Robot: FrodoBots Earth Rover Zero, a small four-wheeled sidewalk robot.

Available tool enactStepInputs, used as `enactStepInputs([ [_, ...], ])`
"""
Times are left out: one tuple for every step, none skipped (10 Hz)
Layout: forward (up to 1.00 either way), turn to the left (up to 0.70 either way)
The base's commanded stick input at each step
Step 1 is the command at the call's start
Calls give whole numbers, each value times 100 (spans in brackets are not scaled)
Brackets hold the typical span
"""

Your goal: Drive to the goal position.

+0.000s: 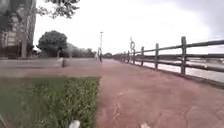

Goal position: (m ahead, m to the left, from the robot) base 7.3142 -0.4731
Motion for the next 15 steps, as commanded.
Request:
enactStepInputs([
  [70,-27],
  [70,-27],
  [70,-27],
  [70,-27],
  [70,-27],
  [70,-27],
  [70,-27],
  [70,-27],
  [70,-24],
  [70,-3],
  [70,0],
  [70,0],
  [70,0],
  [70,0],
  [70,0],
])
